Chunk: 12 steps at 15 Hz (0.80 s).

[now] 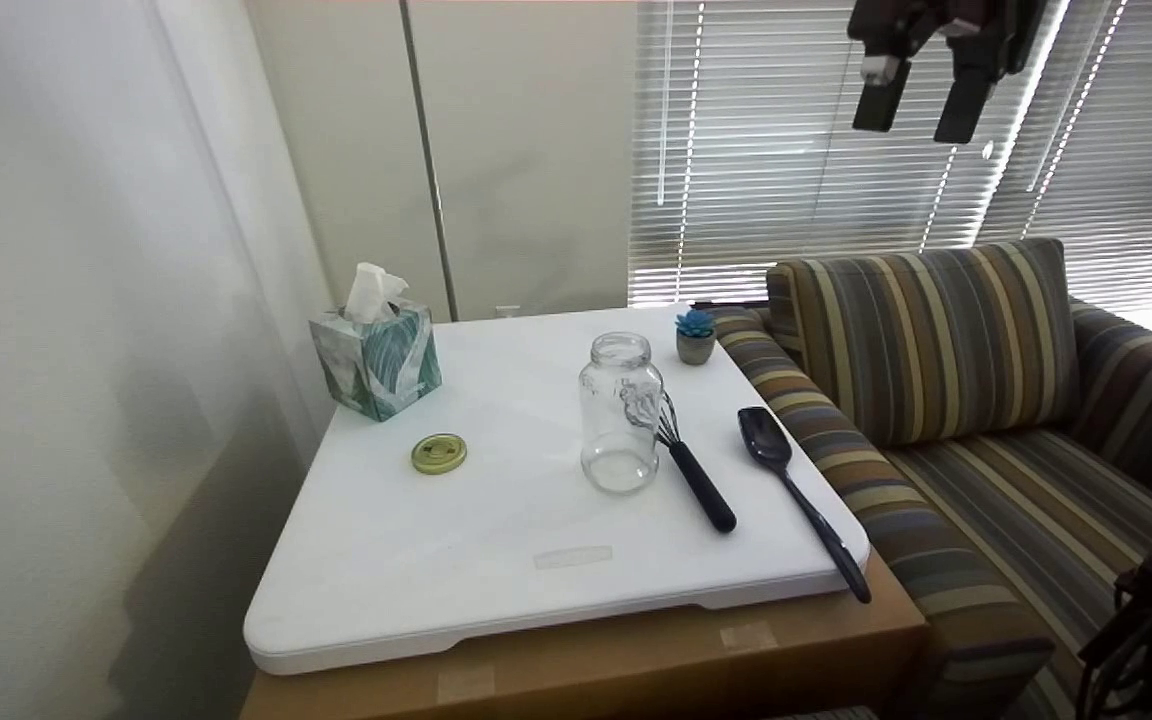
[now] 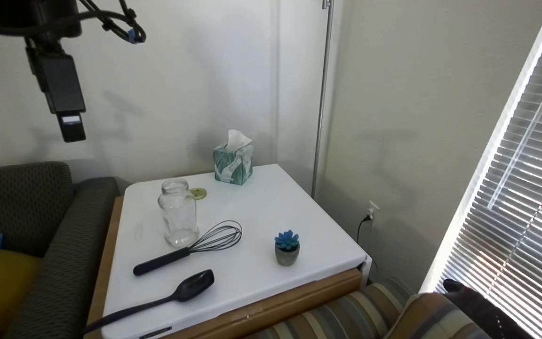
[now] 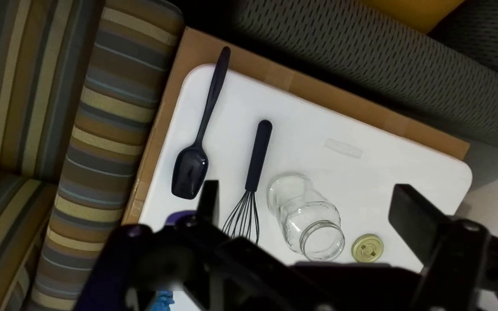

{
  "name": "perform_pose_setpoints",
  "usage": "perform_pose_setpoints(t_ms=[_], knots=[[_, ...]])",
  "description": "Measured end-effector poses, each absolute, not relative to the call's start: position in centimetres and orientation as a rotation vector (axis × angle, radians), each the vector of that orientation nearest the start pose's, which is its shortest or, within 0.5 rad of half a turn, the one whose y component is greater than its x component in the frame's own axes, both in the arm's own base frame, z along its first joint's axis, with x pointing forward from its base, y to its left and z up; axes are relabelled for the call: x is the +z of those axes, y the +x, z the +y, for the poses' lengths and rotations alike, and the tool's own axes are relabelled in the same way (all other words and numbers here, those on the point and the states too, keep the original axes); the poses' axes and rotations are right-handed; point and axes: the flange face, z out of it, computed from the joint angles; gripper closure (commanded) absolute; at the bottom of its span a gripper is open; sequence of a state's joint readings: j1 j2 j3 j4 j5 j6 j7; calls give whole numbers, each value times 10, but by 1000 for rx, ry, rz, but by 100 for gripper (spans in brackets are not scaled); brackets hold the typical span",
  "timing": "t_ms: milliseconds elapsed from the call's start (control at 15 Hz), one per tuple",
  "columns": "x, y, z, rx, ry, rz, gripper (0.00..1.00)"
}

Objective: Move the lid forward.

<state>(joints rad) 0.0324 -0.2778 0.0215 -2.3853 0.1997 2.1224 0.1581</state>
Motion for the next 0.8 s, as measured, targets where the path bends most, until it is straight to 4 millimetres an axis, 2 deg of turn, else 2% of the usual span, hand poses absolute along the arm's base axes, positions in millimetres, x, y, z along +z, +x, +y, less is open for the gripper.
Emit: perform_pose_setpoints(t_ms=[267, 400, 600, 800], knots=[[395, 477, 29, 111, -2950, 342, 0], [384, 489, 34, 144, -2953, 321, 0], [374, 508, 52, 161, -2960, 233, 0], [374, 526, 80, 146, -2965, 80, 0]])
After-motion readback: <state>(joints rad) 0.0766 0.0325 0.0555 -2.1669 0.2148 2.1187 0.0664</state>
